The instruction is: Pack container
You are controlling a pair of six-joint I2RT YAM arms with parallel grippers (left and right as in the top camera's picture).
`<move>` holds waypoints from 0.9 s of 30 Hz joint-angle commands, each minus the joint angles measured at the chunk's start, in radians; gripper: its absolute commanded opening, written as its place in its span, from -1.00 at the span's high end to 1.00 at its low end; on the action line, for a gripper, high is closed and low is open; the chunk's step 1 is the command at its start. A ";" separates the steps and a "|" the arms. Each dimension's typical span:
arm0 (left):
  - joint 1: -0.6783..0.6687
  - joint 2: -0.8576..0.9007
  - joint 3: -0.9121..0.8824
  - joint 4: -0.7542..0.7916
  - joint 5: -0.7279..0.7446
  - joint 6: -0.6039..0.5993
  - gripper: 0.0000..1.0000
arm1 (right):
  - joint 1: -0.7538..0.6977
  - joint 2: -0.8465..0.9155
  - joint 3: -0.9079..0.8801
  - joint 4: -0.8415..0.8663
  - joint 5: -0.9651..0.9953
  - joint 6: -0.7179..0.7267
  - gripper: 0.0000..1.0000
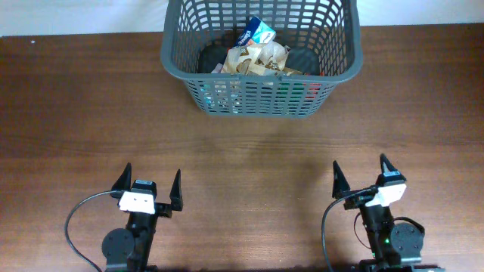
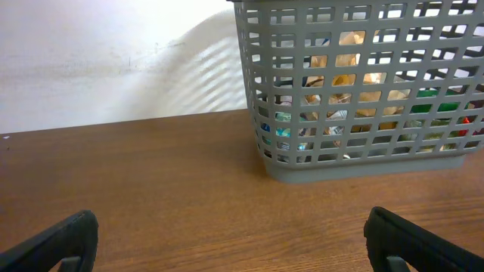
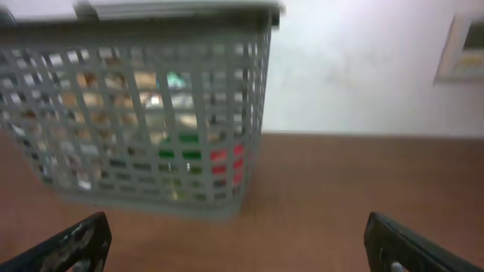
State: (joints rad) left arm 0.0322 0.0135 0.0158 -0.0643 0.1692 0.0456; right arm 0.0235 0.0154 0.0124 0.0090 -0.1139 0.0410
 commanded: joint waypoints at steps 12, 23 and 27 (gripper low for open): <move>0.000 -0.008 -0.007 0.000 0.011 0.012 -0.99 | 0.011 -0.012 -0.007 -0.082 0.029 -0.026 -0.98; 0.000 -0.008 -0.007 0.000 0.011 0.012 -0.99 | 0.011 -0.012 -0.007 -0.081 0.028 -0.026 -0.98; 0.000 -0.008 -0.007 0.000 0.011 0.012 -0.98 | 0.011 -0.012 -0.007 -0.081 0.028 -0.026 -0.98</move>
State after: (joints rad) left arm 0.0322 0.0135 0.0158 -0.0643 0.1692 0.0456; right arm 0.0235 0.0147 0.0105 -0.0635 -0.1020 0.0212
